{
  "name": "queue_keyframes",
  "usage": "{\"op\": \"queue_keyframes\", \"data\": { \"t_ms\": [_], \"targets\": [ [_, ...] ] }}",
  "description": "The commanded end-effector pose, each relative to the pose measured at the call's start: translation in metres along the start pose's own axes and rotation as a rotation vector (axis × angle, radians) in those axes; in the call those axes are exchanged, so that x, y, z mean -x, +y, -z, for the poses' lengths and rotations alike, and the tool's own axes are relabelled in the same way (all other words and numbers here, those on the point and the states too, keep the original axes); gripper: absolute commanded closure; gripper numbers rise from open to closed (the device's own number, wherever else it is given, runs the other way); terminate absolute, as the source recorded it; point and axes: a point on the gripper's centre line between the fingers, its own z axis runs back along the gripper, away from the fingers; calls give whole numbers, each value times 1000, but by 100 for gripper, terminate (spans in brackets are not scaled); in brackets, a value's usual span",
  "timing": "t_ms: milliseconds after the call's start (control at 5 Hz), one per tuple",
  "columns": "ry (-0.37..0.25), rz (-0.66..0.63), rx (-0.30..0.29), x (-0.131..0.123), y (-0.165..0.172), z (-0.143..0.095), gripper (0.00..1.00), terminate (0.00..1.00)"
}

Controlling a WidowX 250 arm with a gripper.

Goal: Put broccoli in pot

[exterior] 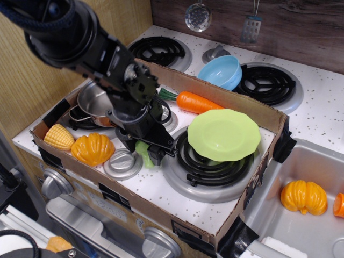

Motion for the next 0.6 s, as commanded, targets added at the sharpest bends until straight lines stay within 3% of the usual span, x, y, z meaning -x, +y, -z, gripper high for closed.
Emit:
{"op": "queue_keyframes", "data": {
  "t_ms": [0,200,400],
  "targets": [
    [-99,92,-122,-64,34,-45,100,0],
    [-79,141,-148,-98,67,-58,100,0],
    [-25,144,-133,-117,101,-60,100,0]
  ]
}}
